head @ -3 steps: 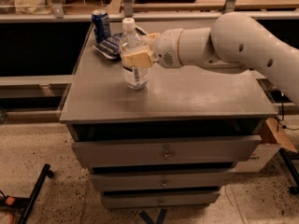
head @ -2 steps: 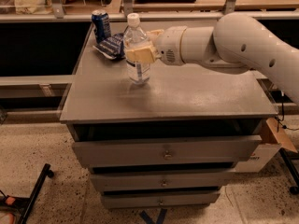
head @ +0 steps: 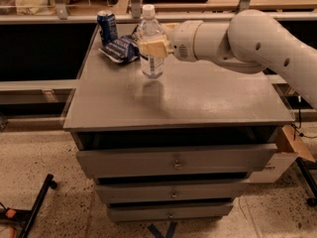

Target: Move blue plastic bottle near blue chip bag

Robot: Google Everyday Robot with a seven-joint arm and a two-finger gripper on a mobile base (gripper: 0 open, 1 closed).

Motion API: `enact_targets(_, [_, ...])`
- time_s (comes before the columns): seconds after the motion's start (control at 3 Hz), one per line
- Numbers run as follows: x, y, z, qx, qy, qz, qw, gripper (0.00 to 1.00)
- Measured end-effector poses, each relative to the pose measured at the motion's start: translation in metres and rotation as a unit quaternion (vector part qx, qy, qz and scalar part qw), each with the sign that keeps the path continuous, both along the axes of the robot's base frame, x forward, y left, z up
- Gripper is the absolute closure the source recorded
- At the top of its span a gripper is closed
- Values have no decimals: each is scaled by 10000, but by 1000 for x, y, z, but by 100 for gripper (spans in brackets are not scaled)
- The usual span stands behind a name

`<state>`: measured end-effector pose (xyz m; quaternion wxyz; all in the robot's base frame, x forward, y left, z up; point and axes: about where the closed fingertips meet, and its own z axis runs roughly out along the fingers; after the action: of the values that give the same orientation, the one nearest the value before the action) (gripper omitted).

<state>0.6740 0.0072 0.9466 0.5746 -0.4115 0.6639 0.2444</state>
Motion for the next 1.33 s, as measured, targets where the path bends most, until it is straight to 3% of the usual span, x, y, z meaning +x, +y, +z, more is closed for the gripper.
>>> enact_targets(0.33, [14, 3, 2, 10, -96, -77, 9999, 100])
enact_targets(0.67, [28, 9, 0, -16, -139, -186, 9997, 82])
enact_targets(1.33, [48, 19, -17, -30, -107, -355, 9993, 35])
